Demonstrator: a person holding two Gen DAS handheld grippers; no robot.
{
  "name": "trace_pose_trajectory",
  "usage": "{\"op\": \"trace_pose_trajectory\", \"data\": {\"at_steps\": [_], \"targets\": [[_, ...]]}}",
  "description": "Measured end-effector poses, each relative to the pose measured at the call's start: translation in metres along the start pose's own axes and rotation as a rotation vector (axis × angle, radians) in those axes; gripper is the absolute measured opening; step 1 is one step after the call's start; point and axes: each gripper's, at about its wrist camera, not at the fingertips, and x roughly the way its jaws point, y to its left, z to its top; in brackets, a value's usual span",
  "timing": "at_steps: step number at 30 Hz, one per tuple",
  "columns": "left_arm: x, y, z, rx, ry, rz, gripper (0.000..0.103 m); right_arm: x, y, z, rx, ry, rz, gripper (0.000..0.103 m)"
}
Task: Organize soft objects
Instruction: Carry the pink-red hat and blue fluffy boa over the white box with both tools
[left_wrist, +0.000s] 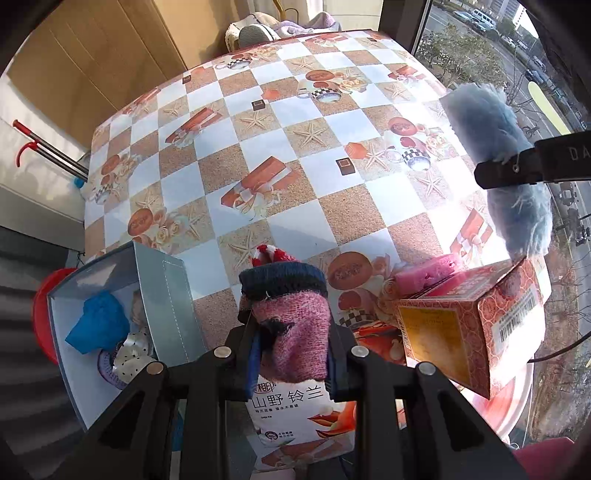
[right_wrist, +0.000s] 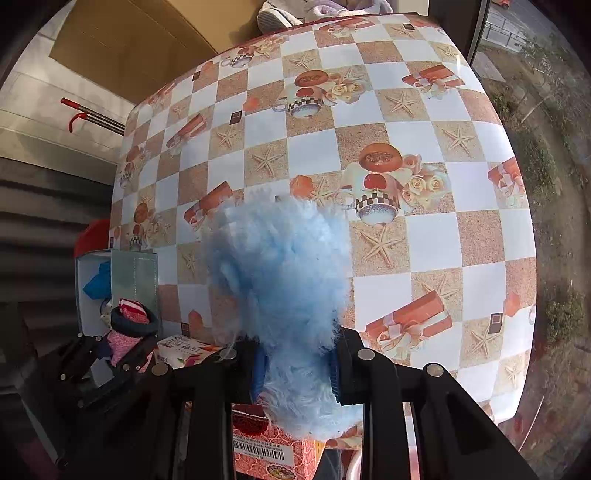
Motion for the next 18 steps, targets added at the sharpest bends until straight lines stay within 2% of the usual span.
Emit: {"op": "trace_pose_trajectory", "data": {"at_steps": [8,18], "targets": [[-0.041,0.027,-0.039,-0.037,-0.089,0.016,0.030,-0.013,0.079,-0.031,-0.091,-0.011,0.038,0.029],[-0.066,0.095,-0.107,-0.215,-0.133,0.082,0.030,0.018,0.200,-0.071,-0.315,0.063,0.056,0.029]]}}
